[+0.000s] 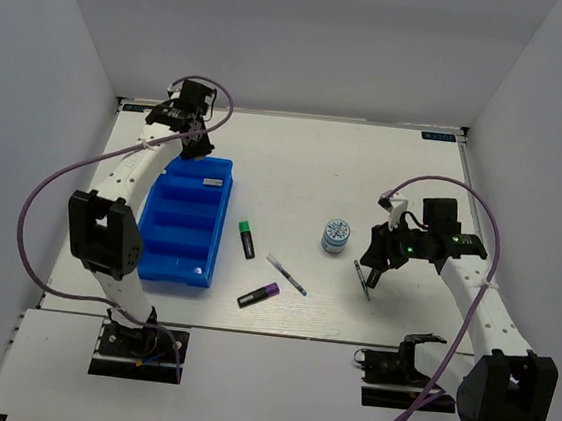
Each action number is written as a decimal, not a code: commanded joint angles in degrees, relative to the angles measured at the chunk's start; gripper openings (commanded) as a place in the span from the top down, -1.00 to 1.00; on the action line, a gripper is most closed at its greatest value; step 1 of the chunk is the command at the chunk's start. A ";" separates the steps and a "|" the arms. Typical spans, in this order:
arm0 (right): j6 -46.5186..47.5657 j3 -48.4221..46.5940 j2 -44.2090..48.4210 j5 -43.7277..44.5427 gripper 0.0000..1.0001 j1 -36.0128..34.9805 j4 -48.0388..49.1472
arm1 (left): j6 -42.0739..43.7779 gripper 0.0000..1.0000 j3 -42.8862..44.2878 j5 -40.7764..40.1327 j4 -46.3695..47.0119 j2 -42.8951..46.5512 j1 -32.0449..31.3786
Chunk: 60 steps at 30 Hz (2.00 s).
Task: Sort the stationery into containers
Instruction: Place the stationery into the container, then grab a piece of stationery with the right arm
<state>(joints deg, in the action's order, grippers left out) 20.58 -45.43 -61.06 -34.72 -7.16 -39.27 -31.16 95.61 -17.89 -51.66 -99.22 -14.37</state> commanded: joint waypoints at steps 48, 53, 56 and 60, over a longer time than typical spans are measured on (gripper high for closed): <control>2.80 -17.94 -30.43 14.50 -0.79 -15.34 7.18 | 4.17 -0.35 -42.17 23.07 1.13 45.66 3.65; 2.27 -19.61 -35.27 21.00 -0.79 -18.67 9.64 | 4.09 -0.38 -45.69 23.60 -1.95 51.23 3.56; 1.57 -19.70 -36.41 22.77 -0.79 -19.64 11.75 | 4.00 -0.38 -46.92 23.43 -3.27 54.74 3.65; 0.08 -21.18 -38.26 23.82 -0.79 -21.58 12.81 | 4.52 -0.40 -46.66 22.55 -4.94 57.65 3.56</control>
<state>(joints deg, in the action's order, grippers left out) 22.02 -63.48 -98.35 -13.19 -27.59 -29.61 -27.42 48.73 4.54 -54.92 -43.20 -10.63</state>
